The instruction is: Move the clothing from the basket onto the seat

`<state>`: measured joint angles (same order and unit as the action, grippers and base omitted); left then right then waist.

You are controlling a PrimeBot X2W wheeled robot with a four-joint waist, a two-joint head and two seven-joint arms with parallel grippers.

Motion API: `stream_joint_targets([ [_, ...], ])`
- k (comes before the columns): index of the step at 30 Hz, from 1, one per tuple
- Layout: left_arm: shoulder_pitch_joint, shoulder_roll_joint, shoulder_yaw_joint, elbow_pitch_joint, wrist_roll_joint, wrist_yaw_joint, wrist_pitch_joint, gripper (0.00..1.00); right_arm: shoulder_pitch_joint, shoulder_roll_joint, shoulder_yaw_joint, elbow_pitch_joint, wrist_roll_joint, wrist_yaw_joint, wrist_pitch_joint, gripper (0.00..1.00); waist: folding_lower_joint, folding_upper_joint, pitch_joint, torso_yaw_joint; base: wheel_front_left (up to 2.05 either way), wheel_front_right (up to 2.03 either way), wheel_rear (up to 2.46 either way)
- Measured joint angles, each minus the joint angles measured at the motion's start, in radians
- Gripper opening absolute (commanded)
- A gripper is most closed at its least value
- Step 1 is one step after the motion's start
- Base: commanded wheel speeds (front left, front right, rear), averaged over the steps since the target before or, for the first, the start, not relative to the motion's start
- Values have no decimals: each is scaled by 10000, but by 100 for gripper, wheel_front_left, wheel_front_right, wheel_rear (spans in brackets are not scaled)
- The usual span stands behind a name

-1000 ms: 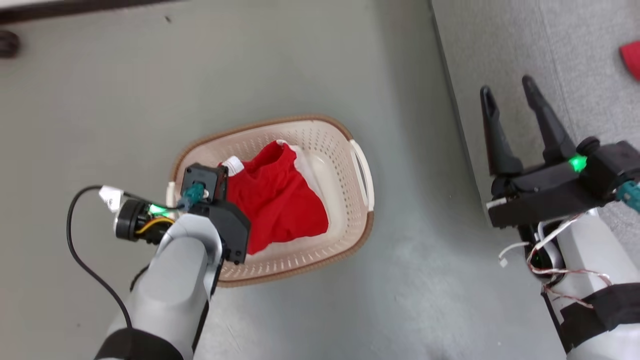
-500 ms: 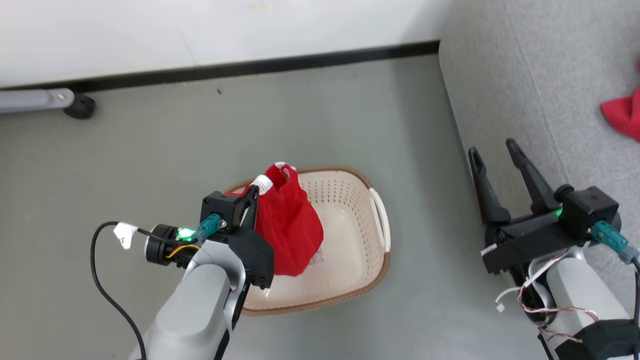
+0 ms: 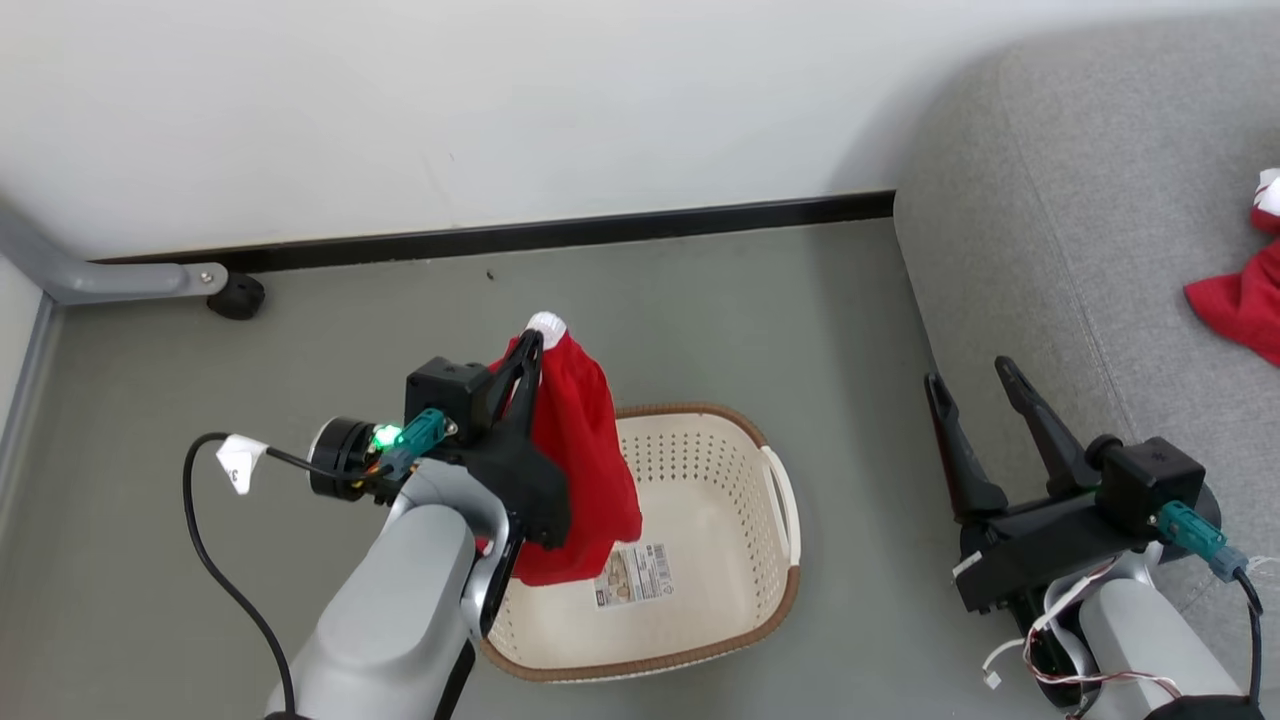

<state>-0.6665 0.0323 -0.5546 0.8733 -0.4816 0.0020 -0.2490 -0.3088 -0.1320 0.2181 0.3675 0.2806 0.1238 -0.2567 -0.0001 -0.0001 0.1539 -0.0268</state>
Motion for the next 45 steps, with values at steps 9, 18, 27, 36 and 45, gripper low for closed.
stream_joint_targets([
  [9, -54, 13, 232, -1567, 180, -17, -4, 0, 349, 75, -4, 52, 0, 0, 0, 100, 1, 2, -386, 73, 0, 0, 0],
  [18, -185, 203, 219, -2970, 589, -23, -6, 0, 499, 174, 65, 81, 0, 0, 0, 100, 1, 2, -517, 133, 0, 0, 0],
  [27, -436, 328, 82, -3979, 901, -105, -8, 0, 523, 171, 105, 79, -2, 0, 0, 100, 1, 2, -557, 160, 0, 0, 0],
  [36, -435, 433, 58, -4357, 1049, -94, -8, 0, 501, 176, 692, -82, -2, 0, 2, 100, 1, 2, -581, 153, 0, 0, 0],
  [45, -429, 453, -52, -4495, 1085, -8, -8, 0, 31, 301, 2366, -828, 0, 0, 0, 100, 1, 2, -588, 192, 0, 0, 0],
])
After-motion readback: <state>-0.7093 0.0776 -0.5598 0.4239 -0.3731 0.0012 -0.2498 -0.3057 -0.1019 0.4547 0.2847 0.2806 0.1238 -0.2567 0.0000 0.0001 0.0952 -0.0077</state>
